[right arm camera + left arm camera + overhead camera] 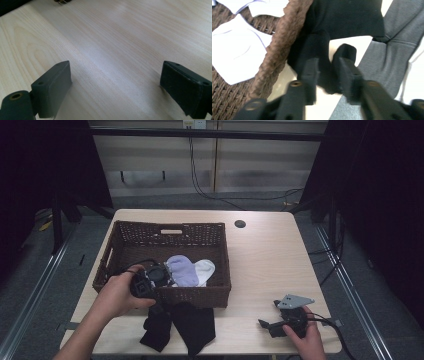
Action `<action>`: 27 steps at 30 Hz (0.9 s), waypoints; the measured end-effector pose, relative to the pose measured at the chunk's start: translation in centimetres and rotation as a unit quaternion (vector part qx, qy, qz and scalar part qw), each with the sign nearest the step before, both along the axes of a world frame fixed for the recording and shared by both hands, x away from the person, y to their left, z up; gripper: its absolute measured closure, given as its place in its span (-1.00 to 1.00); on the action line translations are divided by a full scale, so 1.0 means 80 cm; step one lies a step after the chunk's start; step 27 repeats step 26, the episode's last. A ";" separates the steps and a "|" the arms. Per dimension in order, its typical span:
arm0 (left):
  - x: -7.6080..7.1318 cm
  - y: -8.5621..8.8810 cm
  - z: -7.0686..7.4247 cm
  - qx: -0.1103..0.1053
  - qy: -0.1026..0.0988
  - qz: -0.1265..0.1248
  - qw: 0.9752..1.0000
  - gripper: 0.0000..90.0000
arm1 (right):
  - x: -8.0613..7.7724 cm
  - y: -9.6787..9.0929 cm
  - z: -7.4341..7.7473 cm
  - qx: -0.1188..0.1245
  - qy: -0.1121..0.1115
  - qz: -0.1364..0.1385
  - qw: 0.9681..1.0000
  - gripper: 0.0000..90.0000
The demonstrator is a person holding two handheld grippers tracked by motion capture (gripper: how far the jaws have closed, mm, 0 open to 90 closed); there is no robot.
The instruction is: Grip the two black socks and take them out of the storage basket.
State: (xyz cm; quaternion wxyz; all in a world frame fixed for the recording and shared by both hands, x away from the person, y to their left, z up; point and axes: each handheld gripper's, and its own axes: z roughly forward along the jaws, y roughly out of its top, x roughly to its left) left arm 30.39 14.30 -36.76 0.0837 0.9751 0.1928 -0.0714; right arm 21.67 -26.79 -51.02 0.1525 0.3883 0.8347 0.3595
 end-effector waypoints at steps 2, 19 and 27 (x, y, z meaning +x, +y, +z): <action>0.000 0.011 0.004 -0.011 -0.028 0.012 0.999 0.15 | 0.000 0.000 0.000 0.000 0.000 0.000 1.000 -0.79; -0.023 0.082 0.010 -0.016 -0.053 0.043 0.998 -0.17 | 0.000 0.000 0.000 0.000 0.000 0.001 1.000 -0.79; -0.024 0.096 -0.003 -0.026 -0.047 0.060 0.997 -0.24 | 0.000 0.000 0.000 0.000 0.000 0.000 1.000 -0.79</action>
